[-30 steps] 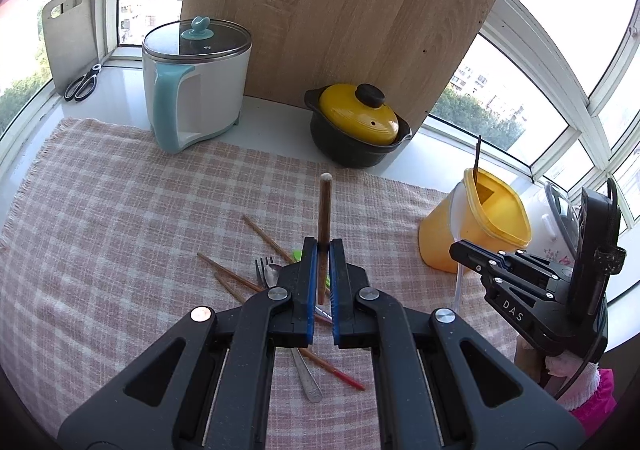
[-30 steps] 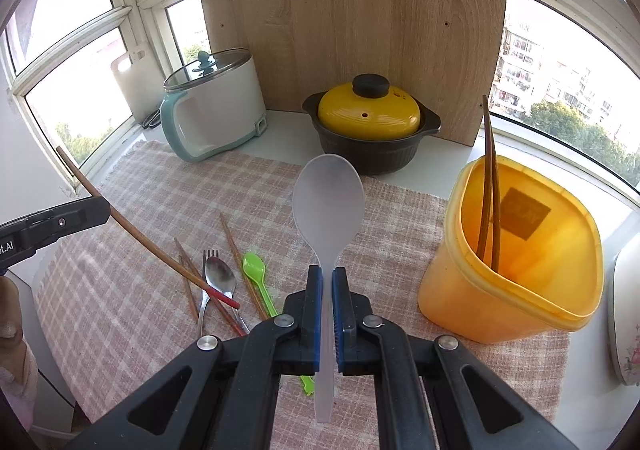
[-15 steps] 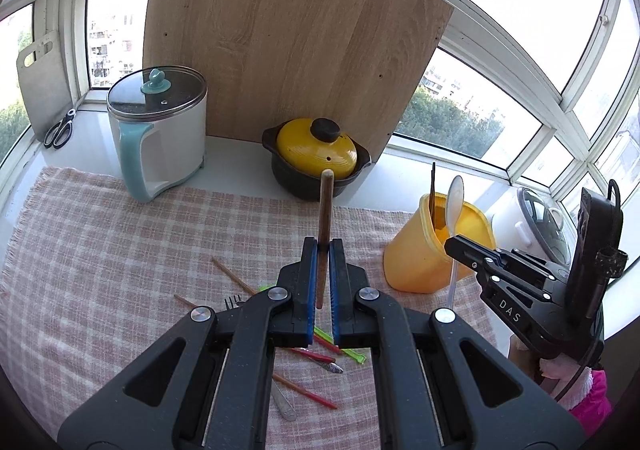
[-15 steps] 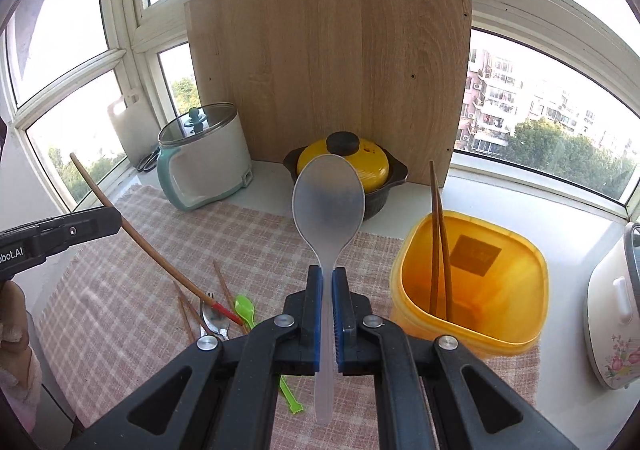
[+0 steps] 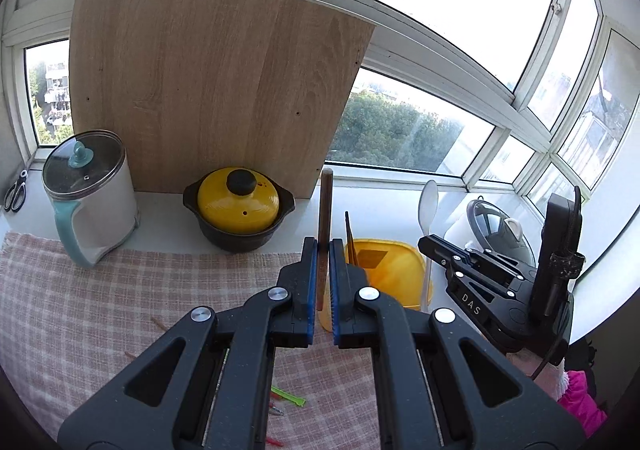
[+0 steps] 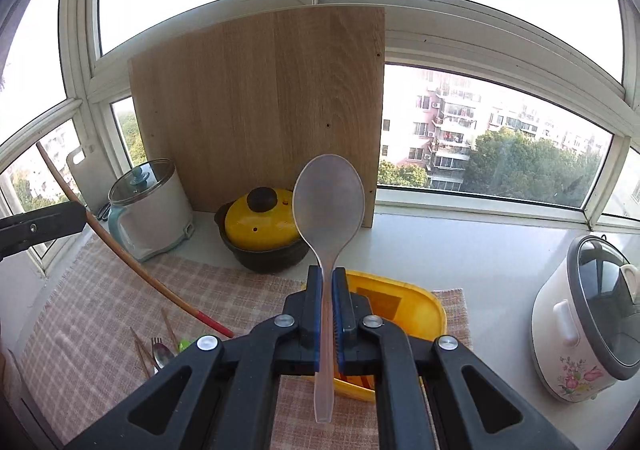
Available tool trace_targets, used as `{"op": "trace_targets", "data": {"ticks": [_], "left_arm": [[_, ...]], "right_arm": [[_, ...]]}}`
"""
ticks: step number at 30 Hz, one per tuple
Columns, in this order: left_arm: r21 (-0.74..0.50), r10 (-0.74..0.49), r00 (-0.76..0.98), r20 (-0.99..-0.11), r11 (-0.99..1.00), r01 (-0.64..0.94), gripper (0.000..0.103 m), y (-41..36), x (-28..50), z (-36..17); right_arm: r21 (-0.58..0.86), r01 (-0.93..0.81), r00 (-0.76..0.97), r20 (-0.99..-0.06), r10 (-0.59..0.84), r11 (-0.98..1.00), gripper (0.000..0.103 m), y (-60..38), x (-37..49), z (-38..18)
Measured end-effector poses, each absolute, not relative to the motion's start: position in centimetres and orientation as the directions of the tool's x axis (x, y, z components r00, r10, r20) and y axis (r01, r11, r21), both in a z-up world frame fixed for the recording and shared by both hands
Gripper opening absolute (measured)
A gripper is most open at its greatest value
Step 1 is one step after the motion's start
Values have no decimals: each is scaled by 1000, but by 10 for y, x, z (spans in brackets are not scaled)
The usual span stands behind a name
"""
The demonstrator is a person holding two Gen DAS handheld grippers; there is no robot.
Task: Organize utensils
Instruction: 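Carry the clear spoon with the right gripper while the left gripper carries its chopstick toward the yellow container, then open the right gripper to drop the clear spoon while the left gripper releases its chopstick into the container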
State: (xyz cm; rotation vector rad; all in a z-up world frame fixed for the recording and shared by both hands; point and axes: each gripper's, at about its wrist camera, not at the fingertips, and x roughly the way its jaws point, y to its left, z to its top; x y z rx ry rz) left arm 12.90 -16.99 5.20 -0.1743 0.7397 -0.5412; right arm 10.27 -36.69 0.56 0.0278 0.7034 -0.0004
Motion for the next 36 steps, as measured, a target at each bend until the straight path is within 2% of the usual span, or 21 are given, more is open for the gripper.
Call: {"op": "trace_targets", "data": {"ticks": [10, 22, 36], "left_arm": [[-319, -567, 589, -575, 819, 477, 3, -227, 140, 67], [-298, -530, 519, -670, 833, 466, 3, -272, 173, 26], [-293, -499, 481, -721, 849, 440, 3, -285, 183, -1]], "right_arm": [[15, 61, 774, -632, -38, 998, 2, -400, 112, 5], [28, 104, 742, -668, -59, 994, 2, -428, 135, -26], [31, 99, 704, -708, -48, 995, 2, -441, 152, -55]]}}
